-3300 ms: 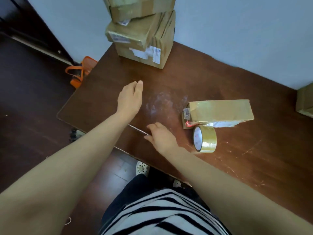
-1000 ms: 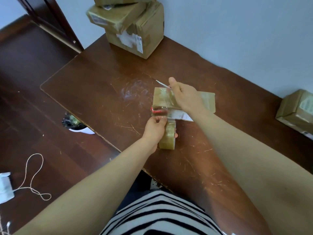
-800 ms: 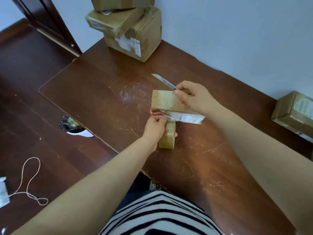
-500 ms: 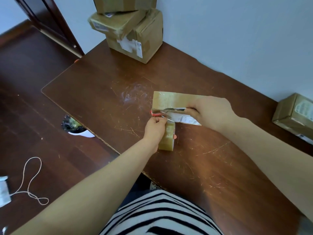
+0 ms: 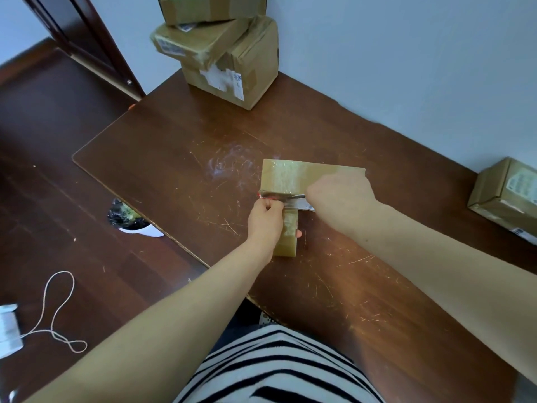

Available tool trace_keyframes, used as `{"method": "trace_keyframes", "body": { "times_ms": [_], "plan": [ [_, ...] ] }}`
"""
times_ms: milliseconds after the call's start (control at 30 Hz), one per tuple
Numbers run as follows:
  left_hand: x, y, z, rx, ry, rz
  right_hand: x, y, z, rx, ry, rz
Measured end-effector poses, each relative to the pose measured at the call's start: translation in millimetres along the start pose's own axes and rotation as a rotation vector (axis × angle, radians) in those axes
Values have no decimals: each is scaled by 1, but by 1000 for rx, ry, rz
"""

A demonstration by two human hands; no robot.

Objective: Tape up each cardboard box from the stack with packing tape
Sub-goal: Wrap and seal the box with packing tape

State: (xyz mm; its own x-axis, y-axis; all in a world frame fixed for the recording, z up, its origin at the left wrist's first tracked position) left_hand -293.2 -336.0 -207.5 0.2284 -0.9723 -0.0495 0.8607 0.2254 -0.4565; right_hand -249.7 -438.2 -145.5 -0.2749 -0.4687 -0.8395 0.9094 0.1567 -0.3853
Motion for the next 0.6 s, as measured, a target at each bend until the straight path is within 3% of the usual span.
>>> {"method": "trace_keyframes", "body": {
  "times_ms": [233, 300, 467, 600],
  "plan": [
    [-3, 3, 4, 36, 44, 17, 25, 11, 0, 26, 17, -25],
    [-4, 3, 2, 18, 53, 7, 38, 13, 8, 64, 158, -48],
    [-2, 1, -2, -22, 48, -15, 102, 2, 17, 145, 626, -382],
    [-1, 4, -2, -17, 56, -7, 147, -12, 8, 234, 880, -422]
  ]
}}
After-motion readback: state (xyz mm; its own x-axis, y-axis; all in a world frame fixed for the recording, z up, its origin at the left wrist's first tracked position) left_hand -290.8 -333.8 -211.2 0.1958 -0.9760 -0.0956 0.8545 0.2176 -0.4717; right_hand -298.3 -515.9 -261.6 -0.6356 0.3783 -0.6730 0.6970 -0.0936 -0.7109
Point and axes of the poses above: each hand's wrist, its own y-axis towards the middle knuckle, its own x-axis out of the palm, z = x × y, the point moved 4 cm from there along y, towards the middle knuckle, and after that the axes turned 13 degrees about x, right-handed, at the moved point
